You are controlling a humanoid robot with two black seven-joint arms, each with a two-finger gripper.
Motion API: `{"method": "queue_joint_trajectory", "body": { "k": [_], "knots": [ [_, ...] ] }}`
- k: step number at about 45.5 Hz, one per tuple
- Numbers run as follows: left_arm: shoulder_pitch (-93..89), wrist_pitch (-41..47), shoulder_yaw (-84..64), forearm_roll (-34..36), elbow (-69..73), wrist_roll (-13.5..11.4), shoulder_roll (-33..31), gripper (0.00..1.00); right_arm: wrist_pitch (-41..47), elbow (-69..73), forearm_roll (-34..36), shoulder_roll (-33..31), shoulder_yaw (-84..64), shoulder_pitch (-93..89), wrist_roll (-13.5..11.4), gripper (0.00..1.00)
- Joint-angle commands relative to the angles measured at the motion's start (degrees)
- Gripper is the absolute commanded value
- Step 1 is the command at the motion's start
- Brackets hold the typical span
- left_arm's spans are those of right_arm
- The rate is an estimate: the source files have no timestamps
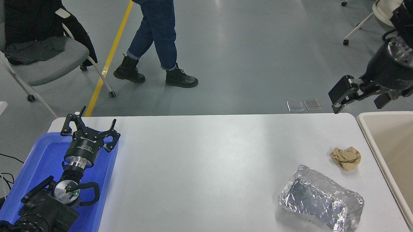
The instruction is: Pick up foil plate and place in dustbin
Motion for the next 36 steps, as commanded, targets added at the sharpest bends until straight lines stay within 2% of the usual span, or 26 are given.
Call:
{"method": "queue_joint_trajectory", "body": {
  "k": [1, 36],
  "knots": [
    [0.00, 0.00, 0.00, -0.05, 0.00, 0.11, 0.01, 1.00, 0.00, 0.00, 0.00, -0.14, 0.02, -0.23, -0.09, 1.00],
    [0.00, 0.00, 0.00, -0.05, 0.00, 0.02, 0.01, 1.00, 0.00, 0.00, 0.00, 0.13, 0.37, -1.73, 0.00, 1.00]
  ]
}}
